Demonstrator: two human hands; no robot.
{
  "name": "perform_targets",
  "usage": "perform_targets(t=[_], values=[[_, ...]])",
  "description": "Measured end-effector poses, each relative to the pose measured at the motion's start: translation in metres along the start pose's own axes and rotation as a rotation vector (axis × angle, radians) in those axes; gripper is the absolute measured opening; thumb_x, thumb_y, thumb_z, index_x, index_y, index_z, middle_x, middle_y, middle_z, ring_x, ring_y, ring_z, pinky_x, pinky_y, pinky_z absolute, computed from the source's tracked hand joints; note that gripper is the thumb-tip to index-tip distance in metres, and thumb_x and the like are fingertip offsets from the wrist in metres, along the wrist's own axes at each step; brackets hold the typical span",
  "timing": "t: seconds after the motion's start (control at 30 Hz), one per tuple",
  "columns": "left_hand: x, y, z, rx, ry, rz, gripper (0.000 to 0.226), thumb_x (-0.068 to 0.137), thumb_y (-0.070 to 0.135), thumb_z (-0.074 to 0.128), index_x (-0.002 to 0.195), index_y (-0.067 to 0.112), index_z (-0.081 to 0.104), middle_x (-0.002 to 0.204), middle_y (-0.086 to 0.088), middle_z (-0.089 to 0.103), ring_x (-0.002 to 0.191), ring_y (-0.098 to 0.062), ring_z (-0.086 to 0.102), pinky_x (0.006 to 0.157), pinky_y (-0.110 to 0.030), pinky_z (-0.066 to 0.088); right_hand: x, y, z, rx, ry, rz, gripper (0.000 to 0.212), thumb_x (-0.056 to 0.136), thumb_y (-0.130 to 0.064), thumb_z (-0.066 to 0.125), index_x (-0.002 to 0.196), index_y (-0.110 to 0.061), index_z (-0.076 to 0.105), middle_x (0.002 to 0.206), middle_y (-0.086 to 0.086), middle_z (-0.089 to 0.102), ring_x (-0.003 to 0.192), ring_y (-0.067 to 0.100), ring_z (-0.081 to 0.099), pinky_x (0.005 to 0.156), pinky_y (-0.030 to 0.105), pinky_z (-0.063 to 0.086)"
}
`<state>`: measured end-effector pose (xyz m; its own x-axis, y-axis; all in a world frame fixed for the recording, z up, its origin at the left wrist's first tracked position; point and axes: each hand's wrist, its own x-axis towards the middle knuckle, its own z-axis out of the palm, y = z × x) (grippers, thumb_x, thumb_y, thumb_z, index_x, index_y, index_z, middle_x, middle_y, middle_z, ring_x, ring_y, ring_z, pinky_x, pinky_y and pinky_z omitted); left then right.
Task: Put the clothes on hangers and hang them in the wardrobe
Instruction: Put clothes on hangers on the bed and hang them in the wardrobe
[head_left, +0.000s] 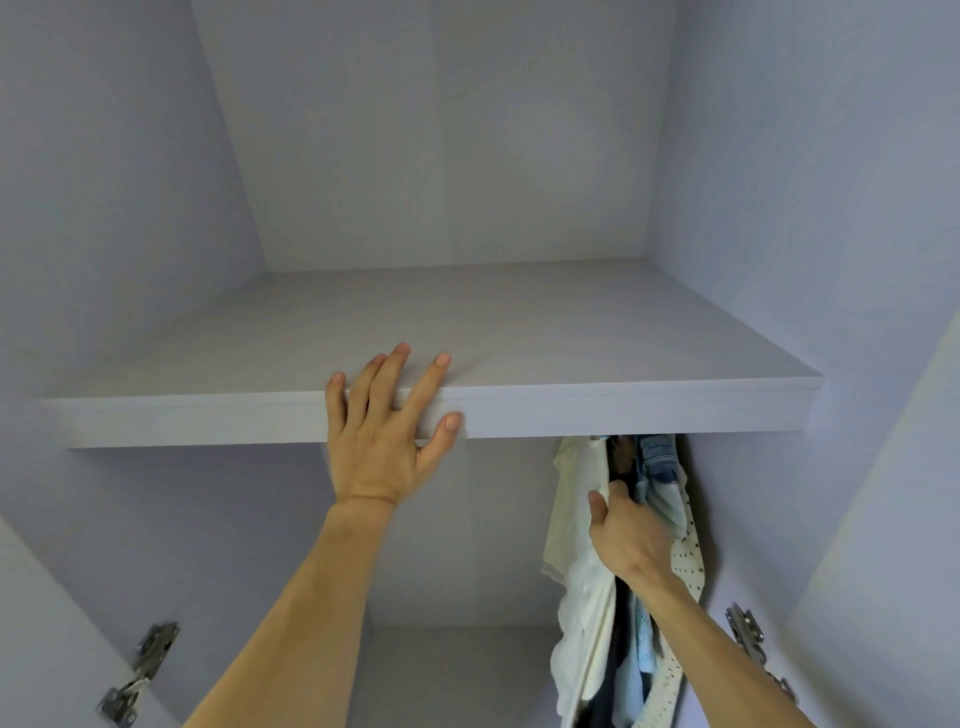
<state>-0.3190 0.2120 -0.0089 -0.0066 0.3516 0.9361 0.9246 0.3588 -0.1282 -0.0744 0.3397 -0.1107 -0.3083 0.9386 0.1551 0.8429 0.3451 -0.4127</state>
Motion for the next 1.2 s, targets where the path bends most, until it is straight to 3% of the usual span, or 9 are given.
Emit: perform_targets(t=[0.17,0.47,0.6,0.7,0.8,0.87,0.97,1.1,1.2], values=[[0.000,-0.001,-0.002,-0.002,-0.026,-0.007,0.054,0.099,0.062,0.034,0.146,0.037,0.042,0.144,-0.006,0.048,0.127,-0.028,0.047,0.115,-0.053,0.022,-0.023,0.000,-0.014,0.239,0.046,-0.015,0.031,0.105,-0.041,0.032,0.091,-0.017,0.044,0.063,0.000,0.056,0.053,0.017,0.053,0.046,0.031,0.036],[0.003,0.004,-0.030,-0.062,-0.277,-0.067,0.059,0.097,0.060,0.034,0.149,0.034,0.042,0.149,-0.009,0.044,0.135,-0.030,0.042,0.118,-0.052,0.014,-0.095,-0.008,-0.019,0.366,-0.001,-0.117,0.026,0.105,-0.039,0.036,0.084,-0.023,0.038,0.051,-0.006,0.043,0.037,0.011,0.039,0.039,0.024,0.029],[0.007,0.007,-0.050,-0.089,-0.450,-0.088,0.063,0.098,0.063,0.027,0.156,0.039,0.023,0.157,-0.006,0.033,0.147,-0.026,0.025,0.121,-0.052,0.009,-0.124,-0.011,-0.024,0.298,-0.052,-0.157,0.027,0.106,-0.040,0.033,0.087,-0.021,0.035,0.055,-0.005,0.043,0.043,0.011,0.039,0.043,0.024,0.028],[-0.007,0.020,-0.070,-0.222,-0.513,-0.197,0.067,0.098,0.055,0.040,0.158,0.037,0.014,0.165,-0.003,0.016,0.153,-0.025,0.007,0.122,-0.052,0.006,-0.147,-0.015,-0.025,0.297,-0.086,-0.182,0.028,0.106,-0.041,0.033,0.087,-0.020,0.036,0.057,-0.004,0.044,0.045,0.013,0.040,0.045,0.029,0.033],[-0.057,0.048,-0.107,-0.366,-0.571,-0.327,0.059,0.094,0.052,0.044,0.147,0.025,0.043,0.153,-0.003,0.041,0.142,-0.028,0.034,0.114,-0.049,0.031,-0.178,-0.018,-0.016,0.276,-0.102,-0.212,0.028,0.105,-0.042,0.033,0.090,-0.018,0.037,0.059,-0.002,0.047,0.051,0.020,0.047,0.053,0.040,0.041],[-0.101,0.067,-0.131,-0.514,-0.827,-0.487,0.048,0.096,0.055,0.044,0.135,0.028,0.055,0.133,0.006,0.059,0.128,-0.022,0.051,0.103,-0.041,0.044,-0.205,-0.020,-0.003,0.259,-0.125,-0.238,0.028,0.104,-0.044,0.033,0.090,-0.020,0.034,0.063,0.001,0.051,0.059,0.027,0.052,0.058,0.045,0.042],[-0.148,0.084,-0.162,-0.880,-1.187,-0.790,0.034,0.097,0.058,0.047,0.121,0.037,0.059,0.115,0.010,0.069,0.109,-0.015,0.065,0.090,-0.030,0.049,-0.249,-0.025,0.019,0.238,-0.202,-0.299,0.026,0.104,-0.044,0.032,0.093,-0.021,0.033,0.069,0.006,0.056,0.070,0.036,0.059,0.060,0.043,0.040],[-0.187,0.079,-0.190,-0.991,-1.225,-1.045,0.022,0.094,0.037,0.062,0.110,0.022,0.062,0.104,0.002,0.073,0.087,-0.011,0.073,0.069,-0.024,0.052,-0.303,-0.034,0.035,0.193,-0.294,-0.373,0.032,0.105,-0.043,0.030,0.106,-0.014,0.044,0.080,0.011,0.067,0.075,0.036,0.062,0.058,0.037,0.033],[-0.208,0.057,-0.209,-0.919,-1.224,-1.103,0.022,0.076,0.025,0.069,0.093,0.013,0.062,0.084,0.005,0.074,0.087,-0.020,0.072,0.072,-0.032,0.052,-0.335,-0.041,0.044,0.151,-0.367,-0.454,0.036,0.103,-0.048,0.029,0.109,-0.017,0.045,0.082,0.007,0.068,0.078,0.032,0.063,0.058,0.035,0.031]])
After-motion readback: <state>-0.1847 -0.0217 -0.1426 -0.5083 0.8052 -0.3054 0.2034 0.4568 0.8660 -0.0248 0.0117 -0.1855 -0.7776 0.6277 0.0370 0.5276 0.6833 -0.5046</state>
